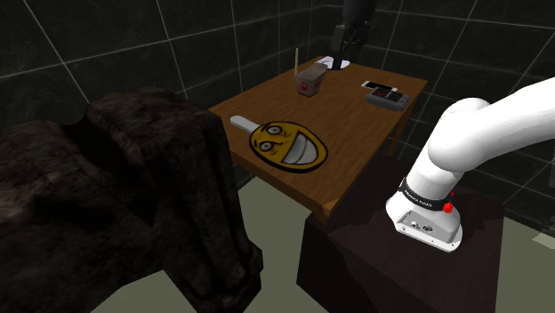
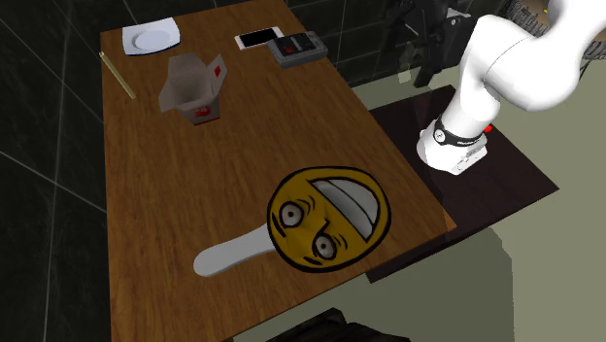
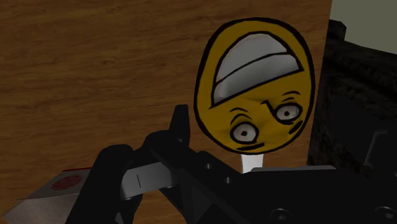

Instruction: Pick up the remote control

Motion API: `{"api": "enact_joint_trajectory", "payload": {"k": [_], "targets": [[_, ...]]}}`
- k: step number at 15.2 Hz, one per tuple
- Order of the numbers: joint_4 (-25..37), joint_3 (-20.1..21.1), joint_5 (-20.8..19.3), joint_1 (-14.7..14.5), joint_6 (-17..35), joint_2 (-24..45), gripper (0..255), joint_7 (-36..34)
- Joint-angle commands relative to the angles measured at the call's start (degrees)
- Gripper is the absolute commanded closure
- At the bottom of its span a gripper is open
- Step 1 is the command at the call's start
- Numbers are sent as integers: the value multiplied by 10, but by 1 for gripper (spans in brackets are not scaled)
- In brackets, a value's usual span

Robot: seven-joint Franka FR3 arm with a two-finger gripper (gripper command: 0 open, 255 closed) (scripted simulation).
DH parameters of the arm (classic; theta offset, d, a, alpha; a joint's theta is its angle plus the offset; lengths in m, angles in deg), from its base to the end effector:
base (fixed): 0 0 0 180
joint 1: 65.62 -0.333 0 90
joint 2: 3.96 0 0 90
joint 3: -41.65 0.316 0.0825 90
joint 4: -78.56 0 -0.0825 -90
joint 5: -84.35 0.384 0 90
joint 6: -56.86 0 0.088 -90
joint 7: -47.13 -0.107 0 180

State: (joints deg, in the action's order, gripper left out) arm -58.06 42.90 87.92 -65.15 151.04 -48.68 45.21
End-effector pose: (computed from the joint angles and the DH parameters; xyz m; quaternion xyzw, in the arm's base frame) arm 0.3149 0.0124 0.5819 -0.9994 0.0146 -0.0194 0.0238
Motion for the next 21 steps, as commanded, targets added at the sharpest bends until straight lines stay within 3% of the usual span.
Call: {"api": "enact_joint_trajectory", "payload": {"k": [1, 11, 21], "targets": [[0, 0, 0, 0, 0, 0, 0, 0], [27, 33, 0, -4, 162, 196, 0, -23], [132, 57, -28, -5, 270, 419, 0, -58]]}}
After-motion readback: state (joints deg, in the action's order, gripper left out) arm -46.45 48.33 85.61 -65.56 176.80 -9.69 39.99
